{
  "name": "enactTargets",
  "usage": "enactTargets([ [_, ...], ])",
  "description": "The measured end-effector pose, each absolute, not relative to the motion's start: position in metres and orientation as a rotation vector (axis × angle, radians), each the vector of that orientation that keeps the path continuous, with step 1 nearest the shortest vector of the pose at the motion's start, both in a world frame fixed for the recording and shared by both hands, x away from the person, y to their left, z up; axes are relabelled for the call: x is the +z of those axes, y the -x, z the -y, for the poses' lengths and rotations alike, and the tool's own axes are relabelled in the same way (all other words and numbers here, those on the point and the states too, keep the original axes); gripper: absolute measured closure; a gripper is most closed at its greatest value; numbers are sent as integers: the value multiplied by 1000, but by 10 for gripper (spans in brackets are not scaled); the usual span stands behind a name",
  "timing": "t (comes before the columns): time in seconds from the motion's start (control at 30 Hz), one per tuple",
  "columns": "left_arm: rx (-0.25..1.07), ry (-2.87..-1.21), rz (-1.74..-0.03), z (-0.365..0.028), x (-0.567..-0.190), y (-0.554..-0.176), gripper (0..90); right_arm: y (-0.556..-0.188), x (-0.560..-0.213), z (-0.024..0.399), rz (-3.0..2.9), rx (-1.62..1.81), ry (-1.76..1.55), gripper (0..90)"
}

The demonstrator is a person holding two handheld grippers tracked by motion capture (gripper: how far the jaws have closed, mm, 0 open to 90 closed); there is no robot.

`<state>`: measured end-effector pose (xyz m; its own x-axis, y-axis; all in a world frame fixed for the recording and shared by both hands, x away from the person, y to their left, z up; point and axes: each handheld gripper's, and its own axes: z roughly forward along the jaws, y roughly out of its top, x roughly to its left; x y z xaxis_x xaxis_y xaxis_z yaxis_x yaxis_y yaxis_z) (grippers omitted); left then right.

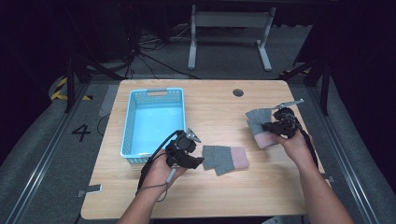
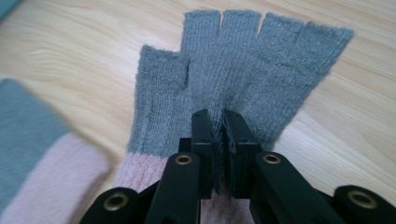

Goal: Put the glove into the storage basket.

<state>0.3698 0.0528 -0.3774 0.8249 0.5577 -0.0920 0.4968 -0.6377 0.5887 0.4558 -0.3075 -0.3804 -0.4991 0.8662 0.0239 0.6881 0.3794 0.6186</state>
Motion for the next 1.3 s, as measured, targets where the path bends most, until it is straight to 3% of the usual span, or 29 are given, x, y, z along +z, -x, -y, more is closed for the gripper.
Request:
enactTargets([
  [0.43, 133, -2380, -738, -52, -374, -366, 516, -430, -357, 268, -2524, 913, -1104, 839],
  [0.87, 104, -2427, -729, -50, -379, -367, 534, -412, -359, 236, -2656, 906, -923, 837],
  [1.3, 6, -2446, -712, -48, -379, -368, 680, -402, -380, 208, -2769, 828, -801, 832],
])
